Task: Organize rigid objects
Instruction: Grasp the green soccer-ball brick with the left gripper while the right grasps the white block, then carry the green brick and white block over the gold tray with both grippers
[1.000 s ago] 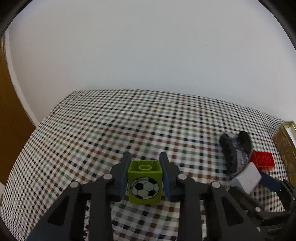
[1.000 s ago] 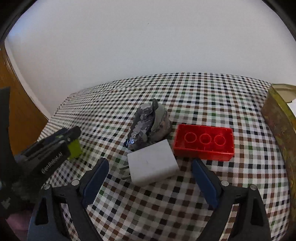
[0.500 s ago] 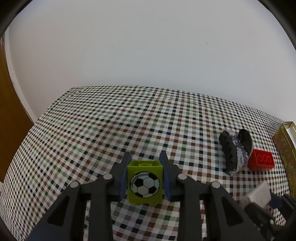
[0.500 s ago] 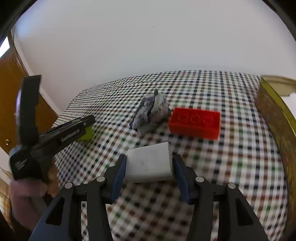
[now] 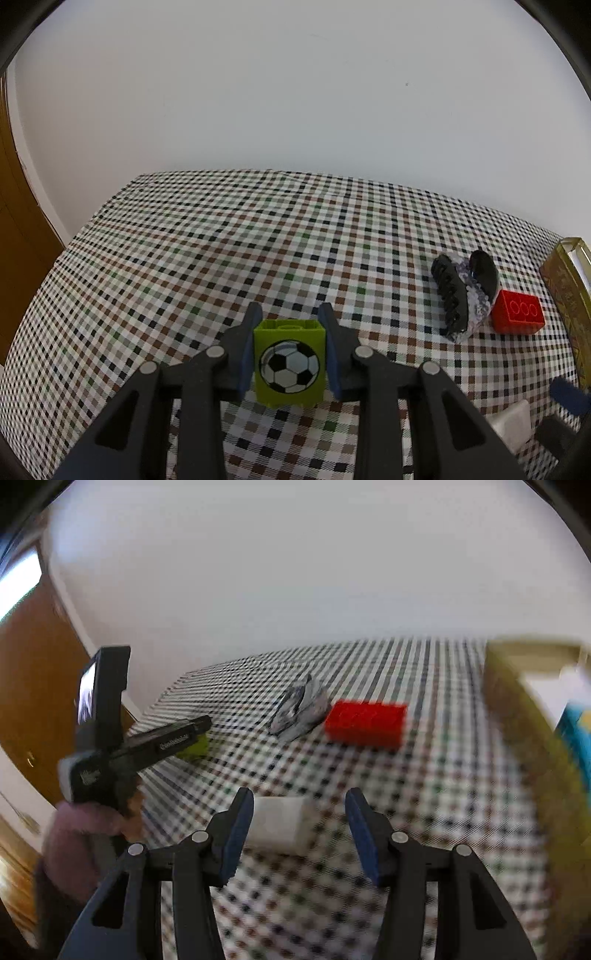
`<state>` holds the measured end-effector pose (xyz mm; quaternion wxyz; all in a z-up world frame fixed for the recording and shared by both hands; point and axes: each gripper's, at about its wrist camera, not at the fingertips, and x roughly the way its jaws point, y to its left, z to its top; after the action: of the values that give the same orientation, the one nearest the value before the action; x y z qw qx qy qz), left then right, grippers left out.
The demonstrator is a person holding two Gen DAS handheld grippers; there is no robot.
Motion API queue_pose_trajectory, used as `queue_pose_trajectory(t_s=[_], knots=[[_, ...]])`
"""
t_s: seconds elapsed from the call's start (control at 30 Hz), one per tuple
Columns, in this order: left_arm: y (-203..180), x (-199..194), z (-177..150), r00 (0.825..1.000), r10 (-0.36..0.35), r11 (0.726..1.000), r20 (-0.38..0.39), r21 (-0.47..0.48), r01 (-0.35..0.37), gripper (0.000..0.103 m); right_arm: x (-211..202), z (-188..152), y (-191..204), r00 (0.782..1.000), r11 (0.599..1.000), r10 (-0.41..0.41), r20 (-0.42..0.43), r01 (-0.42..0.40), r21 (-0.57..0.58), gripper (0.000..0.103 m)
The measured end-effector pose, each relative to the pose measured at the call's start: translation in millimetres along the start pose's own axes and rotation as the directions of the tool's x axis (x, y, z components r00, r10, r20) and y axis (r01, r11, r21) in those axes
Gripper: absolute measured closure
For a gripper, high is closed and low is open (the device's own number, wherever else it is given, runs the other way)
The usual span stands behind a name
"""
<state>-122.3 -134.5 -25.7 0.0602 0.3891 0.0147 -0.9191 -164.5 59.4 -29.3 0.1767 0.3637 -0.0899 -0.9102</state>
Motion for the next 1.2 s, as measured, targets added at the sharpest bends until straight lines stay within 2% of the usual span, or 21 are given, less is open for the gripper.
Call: queue_pose_trajectory(t_s=[0.07, 0.17, 0.23, 0.3, 0.37, 0.5, 0.57, 0.6, 0.7, 0.77, 0.83, 0.9, 0.97, 1.1, 1.13, 1.2], knots=[[2.9, -3.6, -0.4, 1.000, 0.003, 1.000, 0.007, -0.005, -0.003, 0.072, -0.9, 1.2, 5.9, 0.999, 0.995, 0.037, -0.014, -0.038, -0.089, 0.048], [9.1, -10.7, 1.6, 1.000, -0.002, 1.000, 0.023, -0.020, 0.002, 0.072, 7.5, 7.5, 18.7, 0.999, 0.973, 0.029, -0.029, -0.034, -0.228, 0.047], [15.0, -12.9, 3.2, 1.000, 0.005, 1.000, 0.030, -0.028, -0.004, 0.072, 17.6, 9.3, 22.4, 0.997, 0.965, 0.051, -0.050, -0.062, -0.254, 0.045], [21.8, -12.5, 3.5, 0.999, 0.019, 0.999, 0.027, -0.039, -0.018, 0.072, 26.8, 11.5, 21.0, 0.989, 0.952, 0.109, -0.104, -0.134, -0.274, 0.045], [29.2, -10.2, 5.3, 0.999, 0.030, 0.998, 0.017, -0.056, -0.029, 0.072, 38.5, 10.6, 24.9, 0.978, 0.928, 0.123, -0.167, -0.173, -0.331, 0.045], [36.4, -10.8, 6.4, 0.999, 0.039, 0.996, 0.006, -0.080, -0.039, 0.072, 45.8, 9.7, 35.2, 0.973, 0.873, 0.116, -0.198, -0.195, -0.448, 0.041], [37.8, -10.6, 7.1, 0.999, 0.041, 0.996, 0.002, -0.084, -0.041, 0.072, 50.7, 9.4, 36.1, 0.970, 0.856, 0.104, -0.218, -0.199, -0.476, 0.032], [38.3, -10.7, 7.4, 0.999, 0.042, 0.995, 0.001, -0.086, -0.041, 0.072, 56.3, 10.7, 35.3, 0.965, 0.853, 0.116, -0.236, -0.218, -0.474, 0.032], [38.1, -11.0, 7.3, 0.999, 0.043, 0.995, 0.000, -0.087, -0.043, 0.072, 62.7, 8.2, 34.9, 0.933, 0.828, 0.177, -0.313, -0.313, -0.466, 0.031], [38.0, -11.1, 7.8, 0.999, 0.040, 0.996, 0.000, -0.085, -0.040, 0.072, 58.5, 4.6, 35.3, 0.926, 0.804, 0.187, -0.329, -0.337, -0.490, 0.029], [38.1, -12.2, 8.4, 0.999, 0.037, 0.996, 0.003, -0.085, -0.036, 0.072, 50.5, -0.2, 37.8, 0.930, 0.794, 0.174, -0.325, -0.328, -0.513, 0.029], [36.6, -14.8, 8.4, 0.999, 0.033, 0.996, 0.007, -0.084, -0.032, 0.072, 50.7, 0.4, 37.6, 0.936, 0.807, 0.158, -0.314, -0.306, -0.504, 0.030], [35.4, -16.0, 8.1, 0.999, 0.032, 0.996, 0.008, -0.084, -0.032, 0.072, 51.6, 6.1, 34.6, 0.948, 0.853, 0.141, -0.285, -0.262, -0.451, 0.043], [32.1, -17.2, 8.7, 1.000, 0.017, 0.997, 0.010, -0.076, -0.016, 0.072, 51.2, 14.5, 20.8, 0.970, 0.952, 0.105, -0.218, -0.161, -0.261, 0.043], [29.5, -18.1, 8.6, 1.000, 0.013, 0.997, 0.010, -0.073, -0.013, 0.072, 52.0, 15.7, 18.0, 0.977, 0.969, 0.072, -0.199, -0.116, -0.219, 0.043], [25.0, -17.9, 7.9, 1.000, 0.001, 0.998, 0.013, -0.062, 0.000, 0.072, 42.8, 16.6, 5.5, 0.984, 0.991, 0.088, -0.154, -0.103, -0.091, 0.043]])
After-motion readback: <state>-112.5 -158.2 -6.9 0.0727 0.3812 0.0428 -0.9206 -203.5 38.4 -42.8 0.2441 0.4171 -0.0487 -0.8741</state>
